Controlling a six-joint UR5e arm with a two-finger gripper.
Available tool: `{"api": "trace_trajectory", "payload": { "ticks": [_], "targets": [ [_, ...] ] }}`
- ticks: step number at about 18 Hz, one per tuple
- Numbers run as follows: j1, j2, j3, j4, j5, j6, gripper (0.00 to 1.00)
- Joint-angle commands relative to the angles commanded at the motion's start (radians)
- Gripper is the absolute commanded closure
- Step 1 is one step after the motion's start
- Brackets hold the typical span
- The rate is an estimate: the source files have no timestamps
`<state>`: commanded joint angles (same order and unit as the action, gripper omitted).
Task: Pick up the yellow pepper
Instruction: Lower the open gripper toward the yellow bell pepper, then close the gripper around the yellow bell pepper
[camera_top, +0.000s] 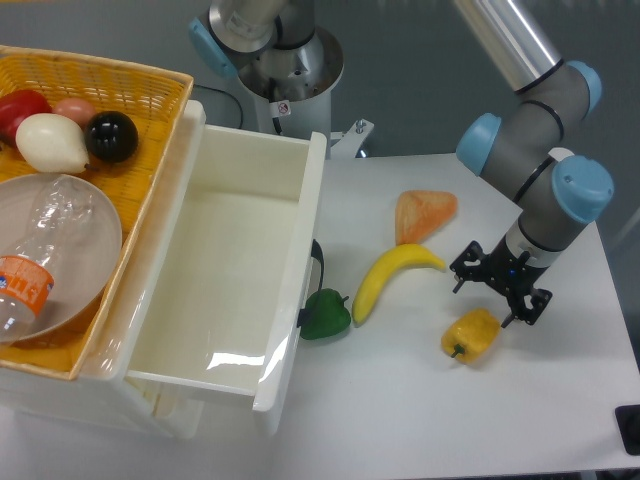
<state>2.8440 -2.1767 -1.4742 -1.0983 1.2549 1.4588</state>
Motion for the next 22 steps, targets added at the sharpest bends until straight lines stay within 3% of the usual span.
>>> {"api": "trace_trajectory", "payload": {
  "ticks": [13,16,19,20,22],
  "targets": [
    [-0.026,-0.038,0.008,0.020,-0.029,-0.005,0.00],
    [-0.026,-0.041,0.005,0.021,-0.031,-0.002,0.26],
    [-0.029,-0.043,0.005,0.021,-0.031,-0.002,0.28],
    [-0.031,-0.043,0.005,0.021,-0.032,-0.002,0.35],
    [-0.026,-0.041,0.005,0.021,-0.058,0.002,0.59]
  ]
}}
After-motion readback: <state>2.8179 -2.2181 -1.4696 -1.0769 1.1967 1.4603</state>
